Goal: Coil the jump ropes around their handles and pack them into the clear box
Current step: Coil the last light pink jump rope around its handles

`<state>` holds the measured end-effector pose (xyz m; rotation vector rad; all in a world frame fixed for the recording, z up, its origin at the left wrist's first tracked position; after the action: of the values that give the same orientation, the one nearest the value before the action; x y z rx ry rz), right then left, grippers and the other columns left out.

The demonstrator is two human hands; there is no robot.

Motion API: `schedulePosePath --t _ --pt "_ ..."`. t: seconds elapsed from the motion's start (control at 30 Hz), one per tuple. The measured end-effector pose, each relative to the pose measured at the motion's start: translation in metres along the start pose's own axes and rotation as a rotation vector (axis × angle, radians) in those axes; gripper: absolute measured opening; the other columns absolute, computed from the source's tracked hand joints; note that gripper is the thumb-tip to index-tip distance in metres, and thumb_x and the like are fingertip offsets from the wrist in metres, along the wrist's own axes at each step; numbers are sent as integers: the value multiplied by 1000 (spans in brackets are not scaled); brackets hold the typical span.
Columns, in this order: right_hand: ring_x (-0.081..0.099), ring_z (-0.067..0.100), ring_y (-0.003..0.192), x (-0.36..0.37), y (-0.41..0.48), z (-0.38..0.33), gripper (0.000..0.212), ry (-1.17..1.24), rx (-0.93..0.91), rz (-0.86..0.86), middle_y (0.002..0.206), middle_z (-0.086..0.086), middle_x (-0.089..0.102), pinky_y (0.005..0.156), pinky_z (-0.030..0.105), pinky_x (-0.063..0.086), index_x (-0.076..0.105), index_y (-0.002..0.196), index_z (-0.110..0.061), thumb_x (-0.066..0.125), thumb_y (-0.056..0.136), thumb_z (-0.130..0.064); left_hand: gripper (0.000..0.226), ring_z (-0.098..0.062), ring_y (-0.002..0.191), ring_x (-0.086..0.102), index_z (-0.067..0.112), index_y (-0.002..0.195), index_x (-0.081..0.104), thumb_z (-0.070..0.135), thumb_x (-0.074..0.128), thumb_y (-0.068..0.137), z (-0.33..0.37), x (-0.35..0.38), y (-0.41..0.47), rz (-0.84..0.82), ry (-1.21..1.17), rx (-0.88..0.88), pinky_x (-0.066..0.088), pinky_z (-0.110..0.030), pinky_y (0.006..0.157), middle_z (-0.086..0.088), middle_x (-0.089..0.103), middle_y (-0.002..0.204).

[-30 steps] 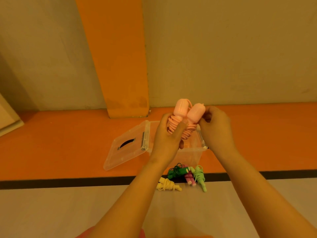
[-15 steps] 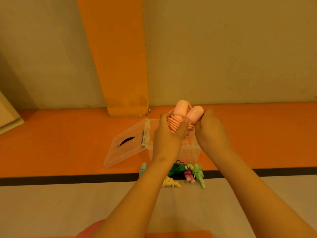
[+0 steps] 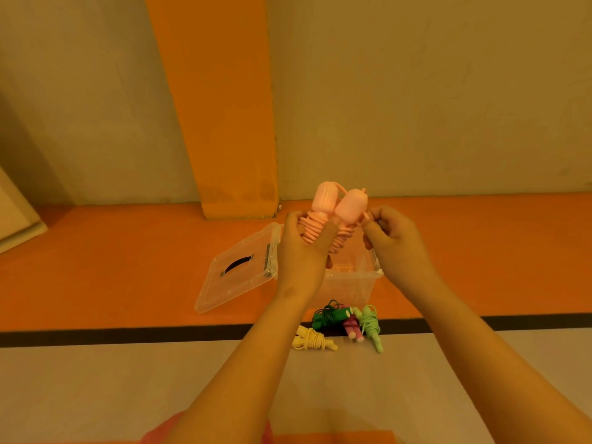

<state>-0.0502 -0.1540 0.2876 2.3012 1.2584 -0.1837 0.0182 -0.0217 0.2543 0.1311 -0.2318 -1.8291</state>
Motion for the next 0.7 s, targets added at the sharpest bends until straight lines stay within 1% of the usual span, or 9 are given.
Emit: schedulePosePath --t 0.07,0.13,0.23,0.3,0.37,0.4,0.5,0.6,0.7 --pt "37 2 48 0 -2 -3 16 99 16 21 61 4 48 45 13 30 57 84 -2 51 95 -12 33 -16 53 55 12 115 50 28 64 89 -1 -1 2 12 -27 -3 38 -18 39 -17 65 94" --pt "37 5 50 -2 -4 -2 18 184 48 41 56 -1 47 47 16 31 58 81 -5 50 95 -14 31 -15 47 54 12 113 49 28 64 90 -3 -2 5 19 -54 -9 37 -21 38 -19 65 90" --pt "37 10 52 -3 -5 0 20 321 115 52 50 -7 44 58 26 33 57 77 -10 46 94 -12 24 -14 38 50 11 106 49 25 61 92 -5 -1 10 18 -100 -21 35 -22 37 -13 62 75" --pt "37 9 49 -1 -5 -3 23 548 171 59 50 -7 40 63 30 33 56 74 -7 43 92 -6 22 -15 37 48 8 104 49 26 59 94 -10 -4 12 37 -125 -65 34 -22 37 -9 61 67" --pt "34 9 48 -3 -6 -14 22 820 185 29 51 -7 34 64 30 33 51 68 -8 42 88 -3 24 -15 42 50 9 106 53 30 56 95 -24 -20 19 114 -177 -183 37 -23 40 -10 62 72" --pt "34 9 48 -4 -7 -23 18 873 150 -15 54 -5 33 64 30 33 50 67 -8 43 84 -5 27 -16 44 50 9 109 54 32 55 95 -30 -31 22 158 -215 -235 38 -24 41 -11 63 75" --pt "36 11 49 -2 -15 -44 7 768 56 -148 61 -1 39 66 31 32 50 67 -8 45 72 -8 29 -16 42 50 6 109 56 32 54 96 -34 -54 36 208 -206 -205 38 -25 42 -13 62 75" --pt "39 12 52 10 -21 -42 9 609 36 -221 59 -2 43 65 25 34 54 66 -13 48 72 -11 29 -16 41 49 5 109 57 32 54 96 -41 -55 35 213 -136 -217 39 -25 42 -11 62 71" --pt "48 13 65 16 -19 -31 10 549 67 -253 64 -2 52 67 22 41 59 69 -16 53 76 -16 33 -17 45 50 4 112 57 33 55 95 -55 -49 30 146 -81 -299 38 -25 43 -10 61 72"
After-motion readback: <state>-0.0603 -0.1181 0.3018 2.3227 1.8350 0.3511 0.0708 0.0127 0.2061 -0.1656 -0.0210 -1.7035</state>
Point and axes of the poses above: each hand's wrist, its own y-axis towards the middle knuckle, its own x-axis out of the palm, z = x × y, the point moved 8 cm from there along y, towards the middle knuckle
